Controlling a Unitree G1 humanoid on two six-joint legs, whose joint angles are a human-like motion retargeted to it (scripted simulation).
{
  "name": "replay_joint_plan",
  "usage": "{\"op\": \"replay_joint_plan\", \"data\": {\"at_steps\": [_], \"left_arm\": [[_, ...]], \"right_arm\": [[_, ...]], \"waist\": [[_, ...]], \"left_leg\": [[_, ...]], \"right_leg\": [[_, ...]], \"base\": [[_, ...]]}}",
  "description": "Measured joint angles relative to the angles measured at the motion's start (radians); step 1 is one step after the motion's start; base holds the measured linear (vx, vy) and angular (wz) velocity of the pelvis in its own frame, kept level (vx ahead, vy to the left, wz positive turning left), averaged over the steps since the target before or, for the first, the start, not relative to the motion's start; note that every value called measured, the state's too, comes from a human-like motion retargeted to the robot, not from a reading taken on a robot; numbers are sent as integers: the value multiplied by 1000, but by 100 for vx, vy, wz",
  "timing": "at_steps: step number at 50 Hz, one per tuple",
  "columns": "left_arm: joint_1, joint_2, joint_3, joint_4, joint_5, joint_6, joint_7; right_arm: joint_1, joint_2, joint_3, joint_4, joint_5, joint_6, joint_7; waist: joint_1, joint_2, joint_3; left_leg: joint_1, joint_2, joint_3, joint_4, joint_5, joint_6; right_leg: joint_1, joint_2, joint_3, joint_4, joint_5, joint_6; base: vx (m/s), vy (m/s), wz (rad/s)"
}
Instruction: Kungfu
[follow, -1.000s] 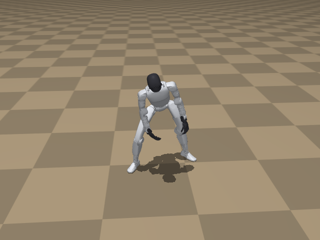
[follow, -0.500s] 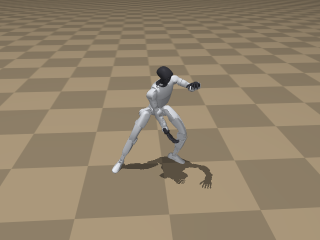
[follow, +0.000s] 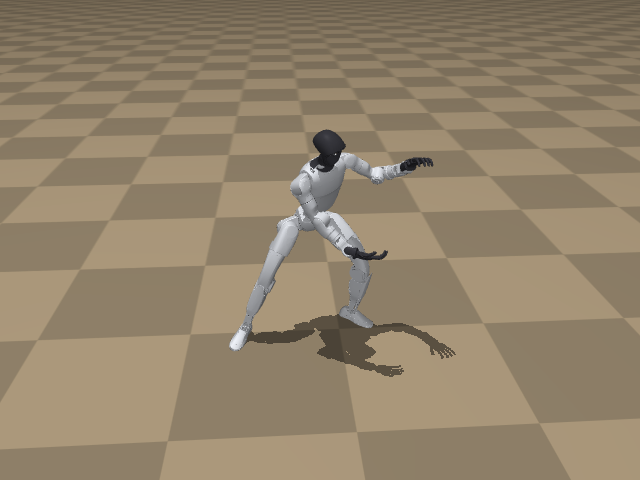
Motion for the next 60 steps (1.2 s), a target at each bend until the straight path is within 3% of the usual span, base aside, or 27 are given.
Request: {"op": "replay_joint_plan", "data": {"at_steps": [3, 5, 8, 10, 12, 13, 15, 17, 18, 19, 21, 23, 26, 29, 34, 40, 50, 52, 56, 60], "left_arm": [[317, -155, 247, 14, -86, 36, -139], [486, -289, 354, 78, -123, 68, -182], [633, -468, 394, 310, -211, 102, -143], [664, -564, 369, 504, -370, 153, -123], [669, -664, 301, 623, -675, 180, -168], [654, -734, 239, 661, -871, 136, -196], [600, -850, 61, 727, -1418, 93, -416], [507, -941, -35, 788, -1799, 251, -727], [474, -954, -96, 801, -1932, 338, -820], [442, -954, -145, 803, -1987, 375, -855], [370, -931, -212, 785, -1968, 362, -855], [260, -899, -246, 739, -1791, 315, -825], [145, -855, -279, 682, -1668, 326, -869], [53, -809, -289, 652, -1593, 357, -918], [-24, -781, -313, 656, -1533, 326, -875], [-56, -798, -311, 652, -1528, 282, -818], [-25, -755, -298, 650, -1553, 262, -802], [-19, -745, -298, 667, -1540, 268, -795], [13, -675, -287, 726, -1437, 300, -811], [77, -553, -261, 810, -1269, 312, -797]], "right_arm": [[30, -116, 51, -228, -57, 36, -12], [48, -217, 77, -380, -93, 56, -33], [89, -395, 103, -644, -77, 68, -104], [129, -513, 81, -835, -45, 55, -169], [187, -639, -21, -1054, -26, 21, -243], [208, -704, -98, -1154, -21, -8, -269], [270, -845, -300, -1362, -27, -74, -315], [347, -973, -515, -1517, -63, -141, -319], [366, -1019, -611, -1571, -90, -164, -311], [367, -1060, -680, -1598, -120, -183, -306], [362, -1135, -792, -1614, -199, -217, -307], [447, -1177, -962, -1636, -354, -258, -395], [526, -1220, -1072, -1645, -492, -286, -476], [655, -1188, -1160, -1701, -655, -296, -581], [707, -1176, -1172, -1688, -693, -269, -609], [724, -1178, -1171, -1651, -646, -269, -637], [804, -1135, -1236, -1693, -705, -240, -660], [827, -1144, -1246, -1674, -706, -229, -659], [899, -1122, -1270, -1655, -707, -209, -654], [935, -1076, -1230, -1616, -717, -182, -633]], "waist": [[-57, -15, -16], [-124, -39, -44], [-307, -130, -104], [-405, -171, -152], [-482, -195, -191], [-525, -196, -206], [-594, -163, -231], [-690, -105, -259], [-745, -82, -261], [-799, -60, -269], [-894, -18, -280], [-924, -14, -226], [-998, 24, -209], [-978, 32, -156], [-984, 62, -158], [-949, 64, -149], [-827, 56, -117], [-810, 58, -139], [-752, 33, -121], [-661, 23, -71]], "left_leg": [[143, -23, 43, -155, 57, -61], [243, -89, 106, -301, 127, -77], [398, -323, 202, -592, 231, -77], [481, -391, 219, -709, 251, -77], [515, -389, 219, -759, 285, -77], [508, -379, 208, -771, 307, -77], [464, -333, 215, -783, 340, -77], [407, -306, 263, -799, 355, -77], [398, -303, 283, -810, 363, -77], [390, -305, 291, -820, 373, -77], [382, -313, 293, -836, 386, -77], [416, -295, 313, -840, 386, -77], [425, -301, 328, -846, 409, -77], [470, -250, 355, -825, 430, -77], [492, -284, 348, -830, 445, -77], [515, -325, 322, -833, 390, -77], [455, -189, 315, -745, 366, -77], [429, -186, 304, -753, 376, -77], [396, -154, 274, -676, 336, -77], [339, -78, 228, -510, 251, -77]], "right_leg": [[-57, -28, 34, 91, -61, 34], [-104, -82, 55, 144, -94, 68], [-239, -258, 177, 257, -141, 150], [-301, -296, 239, 342, -203, 193], [-337, -280, 240, 424, -282, 213], [-352, -277, 215, 464, -320, 213], [-380, -270, 146, 534, -365, 213], [-450, -284, 131, 618, -409, 213], [-474, -297, 130, 655, -430, 213], [-501, -313, 133, 689, -444, 213], [-550, -340, 145, 747, -472, 213], [-541, -331, 147, 776, -496, 209], [-580, -346, 184, 829, -545, 196], [-530, -275, 178, 810, -561, 178], [-519, -293, 219, 795, -556, 189], [-493, -310, 259, 748, -507, 209], [-410, -88, 279, 564, -354, 213], [-415, -78, 277, 542, -345, 213], [-359, -62, 263, 480, -318, 213], [-289, -33, 249, 435, -298, 213]], "base": [[-12, -59, -20], [-17, -52, 56], [-25, -55, 155], [-11, -86, 62], [-29, -124, -40], [-45, -118, -35], [-51, -86, -2], [-56, -57, 76], [-52, -46, 76], [-50, -47, 60], [-42, -37, 38], [-28, -11, -31], [-15, -3, 11], [6, 1, -95], [17, 14, 21], [16, 21, 7], [12, 6, -46], [16, 3, -10], [24, 18, -5], [21, 32, -29]]}}
